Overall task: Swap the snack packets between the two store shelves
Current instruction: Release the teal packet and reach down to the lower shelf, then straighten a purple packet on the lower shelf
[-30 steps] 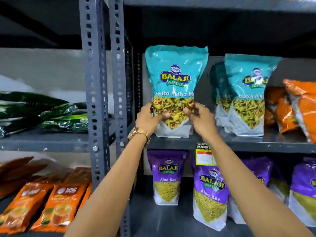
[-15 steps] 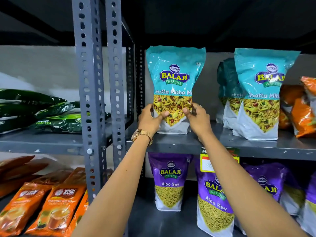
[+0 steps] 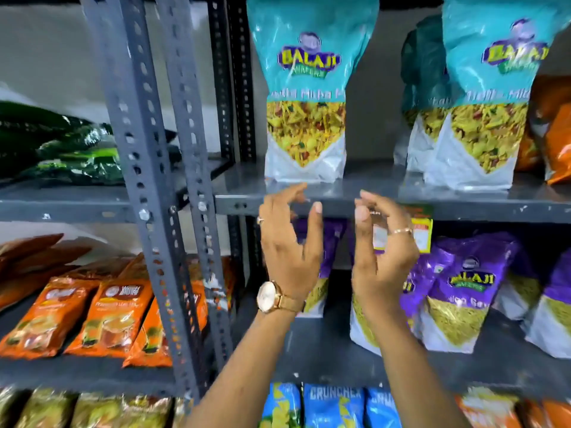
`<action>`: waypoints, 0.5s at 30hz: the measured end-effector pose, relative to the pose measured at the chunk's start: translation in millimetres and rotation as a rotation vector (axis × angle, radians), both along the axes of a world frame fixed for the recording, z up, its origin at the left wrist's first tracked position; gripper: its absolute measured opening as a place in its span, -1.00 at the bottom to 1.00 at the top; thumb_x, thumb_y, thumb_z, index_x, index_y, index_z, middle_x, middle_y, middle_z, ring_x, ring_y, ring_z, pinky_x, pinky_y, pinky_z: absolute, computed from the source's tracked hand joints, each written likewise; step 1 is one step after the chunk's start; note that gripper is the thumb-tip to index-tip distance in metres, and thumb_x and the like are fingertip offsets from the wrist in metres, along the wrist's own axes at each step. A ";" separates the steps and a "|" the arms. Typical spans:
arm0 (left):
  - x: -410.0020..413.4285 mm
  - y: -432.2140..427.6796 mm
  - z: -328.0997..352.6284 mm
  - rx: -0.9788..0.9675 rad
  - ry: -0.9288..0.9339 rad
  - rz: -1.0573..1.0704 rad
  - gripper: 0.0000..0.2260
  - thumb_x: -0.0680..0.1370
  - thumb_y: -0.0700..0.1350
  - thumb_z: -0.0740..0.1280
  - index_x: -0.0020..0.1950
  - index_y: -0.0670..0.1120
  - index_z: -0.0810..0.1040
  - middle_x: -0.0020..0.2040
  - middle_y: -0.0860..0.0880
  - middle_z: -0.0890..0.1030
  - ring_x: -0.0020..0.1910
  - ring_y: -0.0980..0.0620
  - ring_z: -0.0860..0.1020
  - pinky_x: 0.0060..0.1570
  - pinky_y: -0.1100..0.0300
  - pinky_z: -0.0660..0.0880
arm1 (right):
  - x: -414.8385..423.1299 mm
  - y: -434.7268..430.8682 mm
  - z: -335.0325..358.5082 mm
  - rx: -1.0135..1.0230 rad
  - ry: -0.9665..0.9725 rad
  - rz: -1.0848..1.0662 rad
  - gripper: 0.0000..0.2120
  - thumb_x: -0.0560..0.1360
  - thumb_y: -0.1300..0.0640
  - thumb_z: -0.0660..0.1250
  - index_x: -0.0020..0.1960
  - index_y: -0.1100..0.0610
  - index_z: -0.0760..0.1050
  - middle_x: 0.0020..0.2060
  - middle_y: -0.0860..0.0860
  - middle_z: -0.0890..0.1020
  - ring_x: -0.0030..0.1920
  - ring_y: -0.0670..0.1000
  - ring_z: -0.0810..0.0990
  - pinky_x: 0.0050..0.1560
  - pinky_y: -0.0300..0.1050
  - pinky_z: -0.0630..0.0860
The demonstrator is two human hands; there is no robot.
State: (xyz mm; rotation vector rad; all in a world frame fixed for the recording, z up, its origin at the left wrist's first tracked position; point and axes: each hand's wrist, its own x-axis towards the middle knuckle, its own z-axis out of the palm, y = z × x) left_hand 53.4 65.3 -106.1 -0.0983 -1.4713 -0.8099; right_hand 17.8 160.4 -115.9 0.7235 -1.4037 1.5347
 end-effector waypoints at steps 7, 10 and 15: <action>-30.2 12.2 -151.1 0.103 -0.542 -0.302 -0.81 0.53 -0.01 0.29 0.09 -0.04 0.51 -0.04 0.00 0.54 -0.09 0.23 0.50 0.00 0.30 0.45 | -18.5 43.9 -143.1 -0.131 -0.437 -0.134 -0.62 0.51 -0.03 0.27 0.18 0.24 0.43 0.03 0.06 0.45 0.02 0.03 0.49 0.14 -0.07 0.45; -60.6 17.7 -190.8 0.299 -0.847 -0.457 -0.61 0.48 0.02 0.32 0.28 -0.05 0.43 0.23 -0.07 0.51 0.17 0.24 0.49 0.29 0.13 0.47 | -44.0 59.6 -186.4 -0.010 -0.695 -0.219 -0.12 0.39 -0.42 0.20 0.34 0.32 0.34 0.23 0.31 0.47 0.29 0.31 0.43 0.36 0.23 0.36; -104.9 30.9 -191.6 0.374 -1.148 -0.630 -0.38 0.58 -0.02 0.30 0.54 -0.16 0.09 0.56 -0.12 0.20 0.55 -0.07 0.19 0.54 0.01 0.16 | -68.1 72.0 -220.9 0.104 -0.923 -0.046 0.10 0.19 -0.59 0.16 0.45 0.19 0.29 0.37 0.24 0.45 0.42 0.19 0.35 0.45 0.12 0.27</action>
